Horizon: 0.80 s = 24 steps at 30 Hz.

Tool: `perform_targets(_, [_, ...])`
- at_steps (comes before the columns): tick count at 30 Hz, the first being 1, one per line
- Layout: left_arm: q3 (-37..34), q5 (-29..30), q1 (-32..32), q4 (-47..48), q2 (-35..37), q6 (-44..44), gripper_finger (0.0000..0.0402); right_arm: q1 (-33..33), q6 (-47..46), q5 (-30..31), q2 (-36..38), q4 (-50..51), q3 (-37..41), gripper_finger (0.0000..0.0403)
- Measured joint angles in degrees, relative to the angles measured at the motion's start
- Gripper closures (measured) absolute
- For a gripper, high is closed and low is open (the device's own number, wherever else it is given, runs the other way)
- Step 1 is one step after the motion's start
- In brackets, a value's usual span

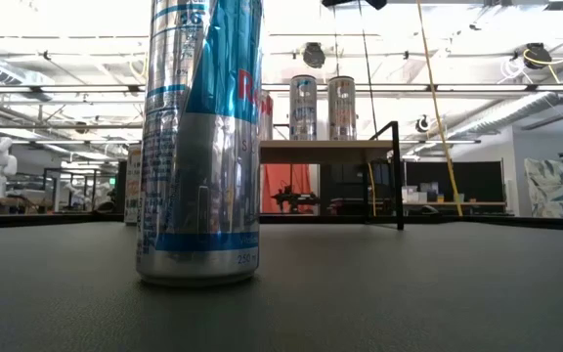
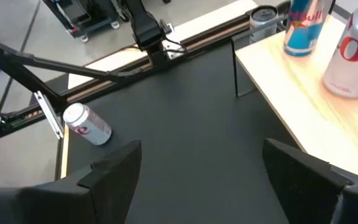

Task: Place canned beverage on shelf
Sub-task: Put the white yellow soda can on the shelf aligned with the other white yellow soda can

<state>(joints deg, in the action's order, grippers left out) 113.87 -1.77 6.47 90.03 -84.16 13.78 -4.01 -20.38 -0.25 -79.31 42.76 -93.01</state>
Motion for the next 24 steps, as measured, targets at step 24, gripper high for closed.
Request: perform_targets(24, [-4.7,7.5,3.2,0.0,0.3,1.7,0.0079,0.0,-3.3,0.0,0.0,3.0,0.0,0.0087])
